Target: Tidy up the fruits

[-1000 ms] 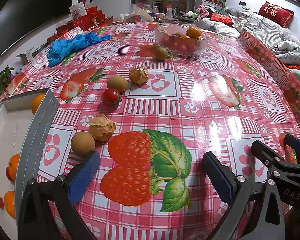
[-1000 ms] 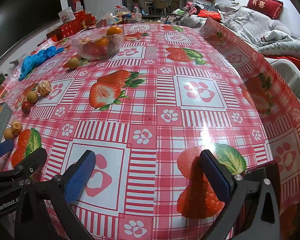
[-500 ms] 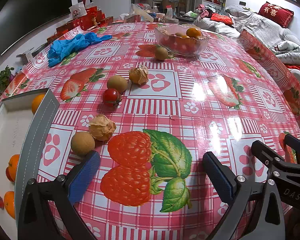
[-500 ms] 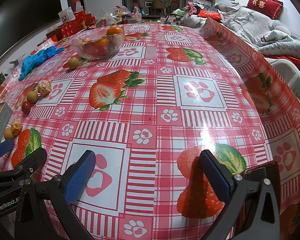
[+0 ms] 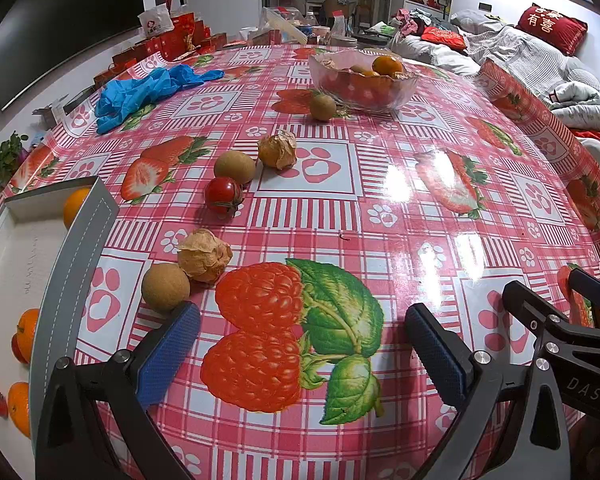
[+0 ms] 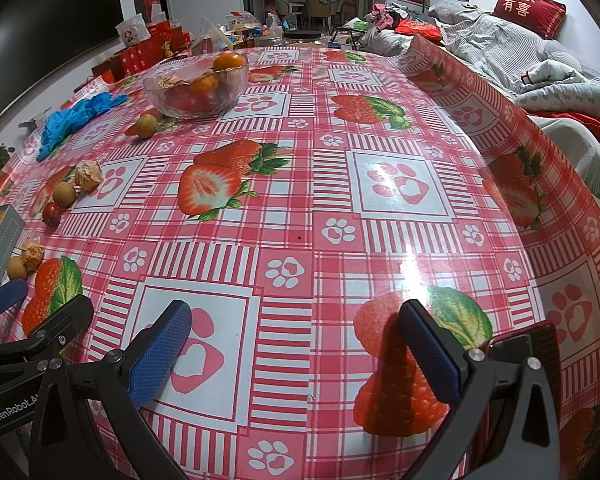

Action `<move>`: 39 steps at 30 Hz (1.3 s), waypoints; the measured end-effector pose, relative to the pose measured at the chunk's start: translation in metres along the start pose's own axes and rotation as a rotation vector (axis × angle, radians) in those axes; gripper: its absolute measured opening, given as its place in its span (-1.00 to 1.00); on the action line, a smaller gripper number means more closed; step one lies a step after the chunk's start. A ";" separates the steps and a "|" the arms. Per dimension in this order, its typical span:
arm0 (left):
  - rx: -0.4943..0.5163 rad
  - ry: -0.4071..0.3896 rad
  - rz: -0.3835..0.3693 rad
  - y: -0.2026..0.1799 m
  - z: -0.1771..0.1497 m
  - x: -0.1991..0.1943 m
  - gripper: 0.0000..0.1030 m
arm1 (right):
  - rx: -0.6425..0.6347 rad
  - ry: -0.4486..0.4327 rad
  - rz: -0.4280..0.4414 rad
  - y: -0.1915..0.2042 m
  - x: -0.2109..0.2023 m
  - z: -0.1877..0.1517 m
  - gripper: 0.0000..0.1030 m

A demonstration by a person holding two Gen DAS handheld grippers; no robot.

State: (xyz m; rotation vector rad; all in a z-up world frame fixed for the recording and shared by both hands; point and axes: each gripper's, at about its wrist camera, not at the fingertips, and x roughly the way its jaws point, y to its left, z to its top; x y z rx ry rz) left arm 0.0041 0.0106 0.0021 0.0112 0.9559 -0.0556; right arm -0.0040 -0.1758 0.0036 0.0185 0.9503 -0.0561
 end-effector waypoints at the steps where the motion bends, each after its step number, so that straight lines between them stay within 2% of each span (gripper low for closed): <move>1: 0.000 0.000 0.000 0.000 0.000 0.000 0.99 | 0.000 0.000 0.000 0.000 0.000 0.000 1.00; 14: 0.009 0.005 0.001 0.000 0.000 0.000 0.99 | -0.002 0.000 -0.001 0.000 0.000 0.000 1.00; 17: 0.004 0.029 0.040 0.001 -0.002 -0.006 0.99 | 0.000 0.000 0.001 0.000 0.000 0.000 1.00; 19: 0.021 -0.007 0.051 0.001 -0.006 -0.021 0.98 | 0.000 0.000 0.000 0.000 0.000 0.000 1.00; 21: 0.055 -0.077 0.059 0.005 -0.011 -0.042 0.98 | -0.001 0.000 0.000 0.000 0.000 0.000 1.00; 23: 0.060 -0.102 0.064 0.013 -0.015 -0.054 0.98 | -0.001 0.000 0.000 0.000 0.000 0.000 1.00; 28: -0.012 -0.071 0.024 0.039 -0.025 -0.060 0.98 | 0.000 0.000 0.000 0.000 0.000 0.000 1.00; 33: 0.044 -0.045 0.039 0.025 -0.028 -0.054 0.98 | -0.001 0.000 0.000 0.000 0.000 0.000 1.00; 35: 0.046 -0.046 0.052 0.024 -0.024 -0.051 0.88 | -0.001 0.000 0.000 0.000 0.000 0.000 1.00; 36: 0.038 -0.038 0.046 0.026 -0.022 -0.048 0.62 | -0.001 0.000 0.000 0.000 0.000 0.000 1.00; 37: 0.024 -0.011 0.037 0.029 -0.018 -0.041 0.47 | -0.001 0.000 0.000 0.000 0.000 0.000 1.00; 39: -0.018 0.024 0.044 0.036 -0.011 -0.030 0.47 | -0.001 0.000 0.000 0.000 0.000 0.000 1.00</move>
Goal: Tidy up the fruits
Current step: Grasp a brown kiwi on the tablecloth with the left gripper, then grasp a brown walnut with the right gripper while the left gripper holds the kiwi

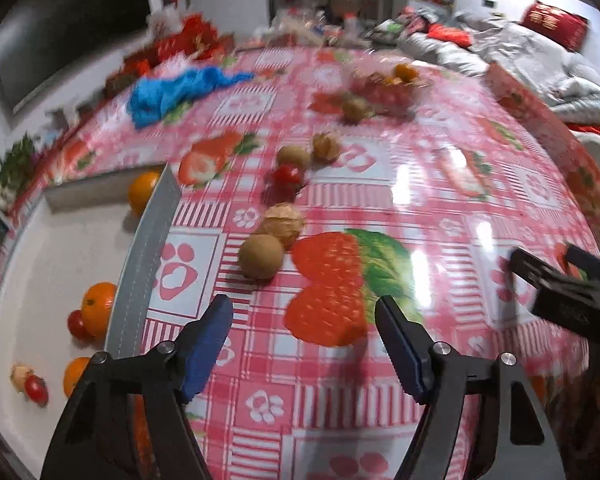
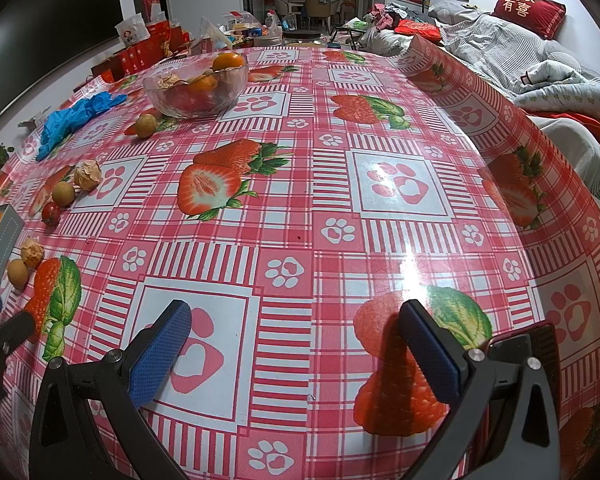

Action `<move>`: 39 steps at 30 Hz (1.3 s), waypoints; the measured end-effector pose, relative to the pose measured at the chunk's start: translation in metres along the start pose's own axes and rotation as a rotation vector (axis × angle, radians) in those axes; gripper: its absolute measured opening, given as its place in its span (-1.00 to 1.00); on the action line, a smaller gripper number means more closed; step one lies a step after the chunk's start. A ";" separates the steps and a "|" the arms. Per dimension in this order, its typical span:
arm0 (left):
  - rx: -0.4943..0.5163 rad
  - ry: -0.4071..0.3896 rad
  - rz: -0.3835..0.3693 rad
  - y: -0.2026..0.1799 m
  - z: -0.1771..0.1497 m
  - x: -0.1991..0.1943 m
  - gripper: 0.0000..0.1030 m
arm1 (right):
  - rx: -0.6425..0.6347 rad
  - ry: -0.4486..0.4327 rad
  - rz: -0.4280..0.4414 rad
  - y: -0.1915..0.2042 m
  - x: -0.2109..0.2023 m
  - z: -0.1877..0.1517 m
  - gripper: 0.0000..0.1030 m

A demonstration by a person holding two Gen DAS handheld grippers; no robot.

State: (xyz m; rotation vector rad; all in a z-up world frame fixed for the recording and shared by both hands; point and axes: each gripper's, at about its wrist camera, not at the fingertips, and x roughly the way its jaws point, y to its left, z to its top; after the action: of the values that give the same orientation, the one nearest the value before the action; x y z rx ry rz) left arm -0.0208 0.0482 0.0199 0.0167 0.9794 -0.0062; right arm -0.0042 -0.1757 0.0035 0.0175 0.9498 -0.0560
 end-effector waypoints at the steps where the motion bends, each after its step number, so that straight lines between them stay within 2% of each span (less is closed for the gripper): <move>1: -0.011 0.001 0.003 0.002 0.002 0.002 0.47 | 0.000 0.000 0.000 0.000 0.000 0.000 1.00; 8: -0.031 0.010 0.019 0.010 0.011 0.019 0.47 | 0.000 0.000 0.000 0.000 0.000 0.000 1.00; 10: -0.046 0.005 0.010 0.013 0.015 0.020 0.17 | 0.000 0.000 0.000 0.000 0.000 0.000 1.00; 11: -0.047 0.006 0.009 0.013 0.016 0.021 0.10 | 0.000 0.000 0.000 0.000 0.000 0.000 1.00; 13: -0.045 0.014 0.009 0.013 0.020 0.022 -0.25 | 0.000 0.000 0.000 0.000 0.000 0.000 1.00; 16: -0.044 0.021 0.001 0.014 0.021 0.021 -0.43 | 0.000 0.000 0.000 0.000 0.000 0.000 1.00; 28: -0.026 0.020 -0.039 0.014 -0.016 -0.006 -0.43 | 0.000 0.000 0.000 0.000 0.000 0.000 1.00; 36: -0.092 0.026 -0.064 0.033 -0.047 -0.027 -0.43 | -0.008 0.004 0.001 0.001 0.000 0.001 1.00; 39: -0.101 0.024 -0.067 0.038 -0.051 -0.029 -0.43 | -0.041 0.033 0.030 0.010 -0.002 0.001 1.00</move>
State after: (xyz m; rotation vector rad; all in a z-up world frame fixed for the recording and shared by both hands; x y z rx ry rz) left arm -0.0792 0.0875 0.0161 -0.1088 1.0024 -0.0183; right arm -0.0042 -0.1658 0.0055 -0.0054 0.9833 -0.0082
